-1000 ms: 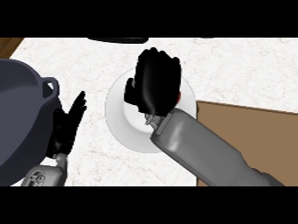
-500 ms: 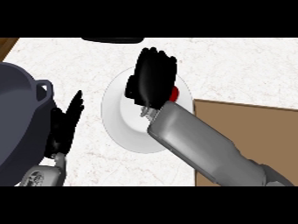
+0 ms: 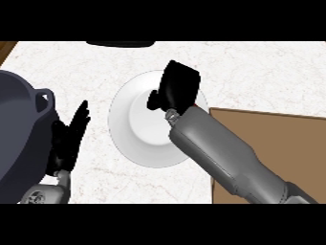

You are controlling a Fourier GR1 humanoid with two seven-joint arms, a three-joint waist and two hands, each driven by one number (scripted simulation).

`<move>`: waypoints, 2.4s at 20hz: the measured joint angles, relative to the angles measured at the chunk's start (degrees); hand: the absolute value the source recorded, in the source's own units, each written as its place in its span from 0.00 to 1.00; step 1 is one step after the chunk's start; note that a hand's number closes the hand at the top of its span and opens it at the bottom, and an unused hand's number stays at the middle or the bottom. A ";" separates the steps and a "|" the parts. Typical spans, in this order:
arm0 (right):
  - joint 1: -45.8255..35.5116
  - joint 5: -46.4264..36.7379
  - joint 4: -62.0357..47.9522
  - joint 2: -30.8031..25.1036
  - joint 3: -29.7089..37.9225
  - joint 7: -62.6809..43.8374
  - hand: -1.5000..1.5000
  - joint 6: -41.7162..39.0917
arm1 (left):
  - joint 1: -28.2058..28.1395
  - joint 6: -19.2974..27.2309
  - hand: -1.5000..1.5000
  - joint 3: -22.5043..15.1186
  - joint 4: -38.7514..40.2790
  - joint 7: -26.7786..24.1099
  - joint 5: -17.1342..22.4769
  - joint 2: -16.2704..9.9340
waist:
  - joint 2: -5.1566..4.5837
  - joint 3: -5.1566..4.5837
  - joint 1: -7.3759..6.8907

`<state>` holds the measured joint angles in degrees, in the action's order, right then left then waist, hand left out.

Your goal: Pick the can from the tray and place it in the plate

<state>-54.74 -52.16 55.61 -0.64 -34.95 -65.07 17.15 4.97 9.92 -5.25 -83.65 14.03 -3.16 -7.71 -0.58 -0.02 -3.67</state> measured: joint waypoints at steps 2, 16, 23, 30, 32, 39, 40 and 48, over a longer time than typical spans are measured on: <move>0.99 3.95 -1.13 0.08 0.40 1.23 1.00 0.87 | -0.08 0.01 0.50 0.22 0.50 -0.57 0.08 0.15 | -0.04 0.00 0.20; 4.25 21.14 -1.06 0.44 -1.65 14.19 0.00 13.04 | -1.67 -0.86 0.50 2.41 0.78 -1.65 0.84 -0.65 | 0.42 0.06 2.02; 11.13 24.98 9.42 0.46 2.76 24.20 0.00 27.35 | -2.85 -0.05 0.50 2.55 -0.02 -1.58 0.52 -0.18 | 0.56 0.11 3.04; 19.72 33.37 14.97 0.40 2.89 36.73 0.00 31.91 | -3.34 0.06 0.50 2.29 -0.26 -1.57 -0.17 0.65 | 0.52 0.07 3.18; 21.65 35.43 15.12 0.48 2.12 40.79 0.00 32.68 | -3.52 -0.27 0.50 2.65 -0.31 -1.86 -0.13 0.57 | 0.51 0.06 3.20; 22.56 41.79 11.18 0.60 1.32 51.09 0.00 33.97 | -3.20 -1.48 0.50 3.68 -1.34 -0.97 -0.34 0.13 | 0.50 0.05 3.04; 21.66 42.84 9.66 0.59 0.72 51.73 0.00 34.63 | -3.60 -1.80 0.50 3.86 -1.58 -0.94 -0.26 -0.02 | 0.50 0.05 2.98; 20.48 42.07 5.18 0.52 -1.24 49.04 0.00 37.26 | -1.94 -0.99 0.50 3.41 -0.58 -0.05 -1.83 1.86 | 0.54 0.03 3.22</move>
<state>-34.26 -10.09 60.79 -0.12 -36.18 -16.04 54.41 3.03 8.92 -1.83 -84.23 13.98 -4.99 -5.86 -0.04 0.00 -0.45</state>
